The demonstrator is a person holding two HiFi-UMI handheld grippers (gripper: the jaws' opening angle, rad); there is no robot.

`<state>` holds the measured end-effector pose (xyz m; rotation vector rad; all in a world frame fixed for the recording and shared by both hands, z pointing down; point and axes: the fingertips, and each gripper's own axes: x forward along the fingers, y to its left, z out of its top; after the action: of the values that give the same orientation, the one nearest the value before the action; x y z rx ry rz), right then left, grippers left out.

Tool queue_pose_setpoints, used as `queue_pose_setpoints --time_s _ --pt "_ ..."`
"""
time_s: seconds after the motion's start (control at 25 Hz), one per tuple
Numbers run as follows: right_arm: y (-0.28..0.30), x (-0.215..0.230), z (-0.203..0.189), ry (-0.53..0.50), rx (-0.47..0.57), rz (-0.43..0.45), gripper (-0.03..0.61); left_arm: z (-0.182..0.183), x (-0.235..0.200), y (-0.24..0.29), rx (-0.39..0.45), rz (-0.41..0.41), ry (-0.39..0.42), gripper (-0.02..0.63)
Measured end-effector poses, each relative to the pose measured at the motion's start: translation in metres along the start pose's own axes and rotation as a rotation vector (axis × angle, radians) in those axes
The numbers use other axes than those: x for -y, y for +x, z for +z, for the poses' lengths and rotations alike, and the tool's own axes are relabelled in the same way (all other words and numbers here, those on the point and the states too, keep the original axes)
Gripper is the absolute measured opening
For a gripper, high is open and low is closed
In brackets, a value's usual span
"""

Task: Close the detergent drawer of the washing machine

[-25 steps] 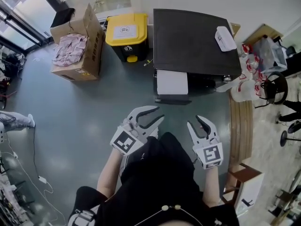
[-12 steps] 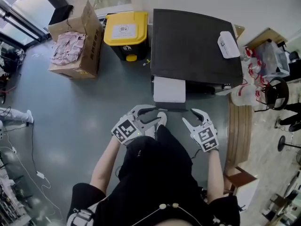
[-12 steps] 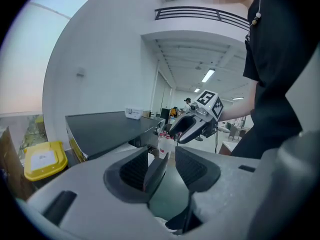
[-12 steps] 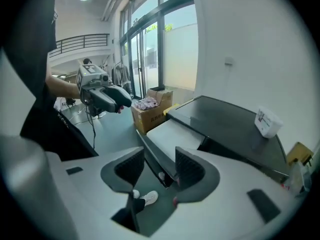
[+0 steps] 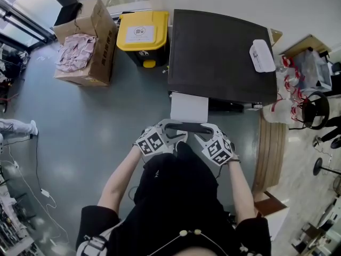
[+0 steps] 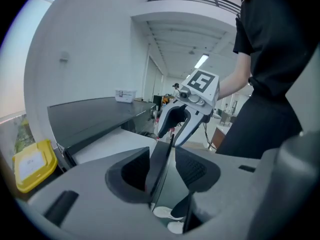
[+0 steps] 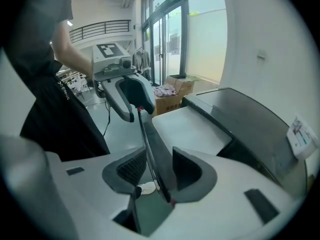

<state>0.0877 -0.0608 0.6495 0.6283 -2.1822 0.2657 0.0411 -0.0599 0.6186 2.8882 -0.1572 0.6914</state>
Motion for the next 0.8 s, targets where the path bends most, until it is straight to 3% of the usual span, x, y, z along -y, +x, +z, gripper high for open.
queue_pose_setpoints --time_s 0.16,0.48,0.8 --pt "0.012 -0.005 0.002 -0.079 -0.03 0.064 0.158 -0.011 -0.003 0.01 -0.067 -0.044 0.02 0.16" --pt "0.028 -0.018 0.005 -0.12 -0.039 0.168 0.118 -0.027 0.003 0.025 -0.191 -0.126 0.113 0.152" --pt "0.035 -0.025 0.005 -0.126 -0.05 0.228 0.081 -0.043 0.008 0.037 -0.273 -0.189 0.15 0.056"
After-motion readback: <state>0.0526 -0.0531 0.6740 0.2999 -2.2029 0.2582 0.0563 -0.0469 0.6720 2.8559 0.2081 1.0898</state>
